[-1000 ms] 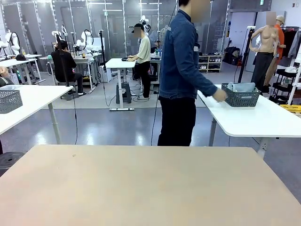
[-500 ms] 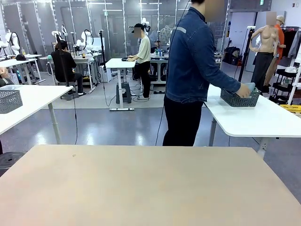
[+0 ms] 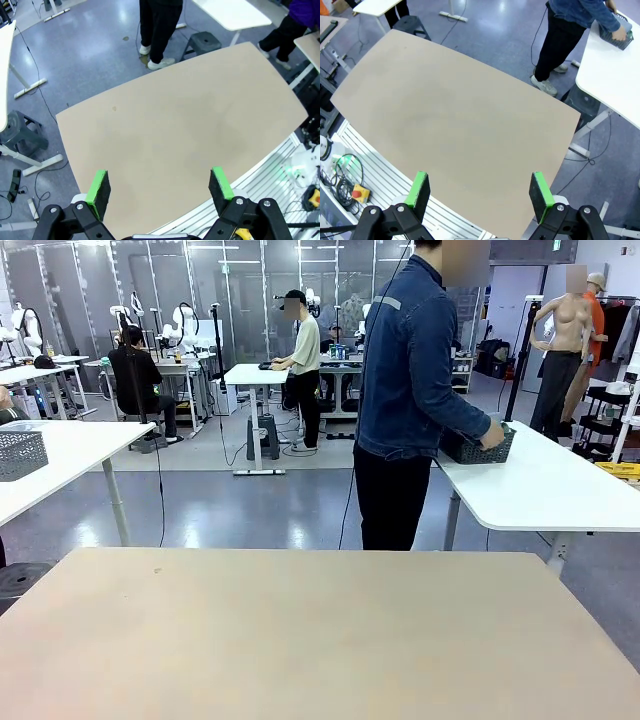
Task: Fold the towels and place them in the basket.
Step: When a person lays out a Towel with hook on the table, fold it in half twice.
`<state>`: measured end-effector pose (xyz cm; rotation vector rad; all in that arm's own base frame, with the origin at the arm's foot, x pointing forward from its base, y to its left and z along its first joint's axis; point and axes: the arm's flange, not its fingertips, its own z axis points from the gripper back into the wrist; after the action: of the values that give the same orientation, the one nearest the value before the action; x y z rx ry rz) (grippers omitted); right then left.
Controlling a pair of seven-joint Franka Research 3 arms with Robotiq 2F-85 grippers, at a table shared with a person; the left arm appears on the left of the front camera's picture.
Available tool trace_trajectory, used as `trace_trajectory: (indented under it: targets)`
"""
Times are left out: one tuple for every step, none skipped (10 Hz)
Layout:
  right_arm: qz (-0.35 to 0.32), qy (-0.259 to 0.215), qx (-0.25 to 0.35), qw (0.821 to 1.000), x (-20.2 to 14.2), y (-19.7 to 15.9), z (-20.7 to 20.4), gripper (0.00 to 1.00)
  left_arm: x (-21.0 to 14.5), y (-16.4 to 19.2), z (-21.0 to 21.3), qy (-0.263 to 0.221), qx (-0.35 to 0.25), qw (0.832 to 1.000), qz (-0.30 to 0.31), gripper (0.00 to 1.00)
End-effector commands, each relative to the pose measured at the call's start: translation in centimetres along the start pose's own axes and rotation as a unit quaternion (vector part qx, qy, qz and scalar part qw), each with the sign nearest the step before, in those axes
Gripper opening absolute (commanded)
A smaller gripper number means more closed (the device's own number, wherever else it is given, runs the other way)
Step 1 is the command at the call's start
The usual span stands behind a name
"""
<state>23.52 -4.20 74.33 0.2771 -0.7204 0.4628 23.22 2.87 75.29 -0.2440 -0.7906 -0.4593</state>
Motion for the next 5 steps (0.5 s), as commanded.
trace_trajectory:
  targets:
    - [0.001,-0.002,0.001,1.0,-0.08,0.03,0.1,1.0,0.12,-0.02,-0.08,0.0,-0.002,1.0,-0.001,1.0]
    - [0.001,-0.002,0.001,1.0,-0.08,0.03,0.1,1.0,0.12,-0.02,-0.08,0.0,-0.002,1.0,-0.001,1.0]
    - [0.001,-0.002,0.001,1.0,-0.08,0.03,0.1,1.0,0.12,-0.02,-0.08,0.0,-0.002,1.0,-0.001,1.0]
    - [0.001,-0.002,0.001,1.0,-0.08,0.03,0.1,1.0,0.12,-0.02,-0.08,0.0,-0.002,1.0,-0.001,1.0]
    - [0.001,-0.002,0.001,1.0,-0.08,0.03,0.1,1.0,0.12,-0.02,-0.08,0.0,-0.002,1.0,-0.001,1.0]
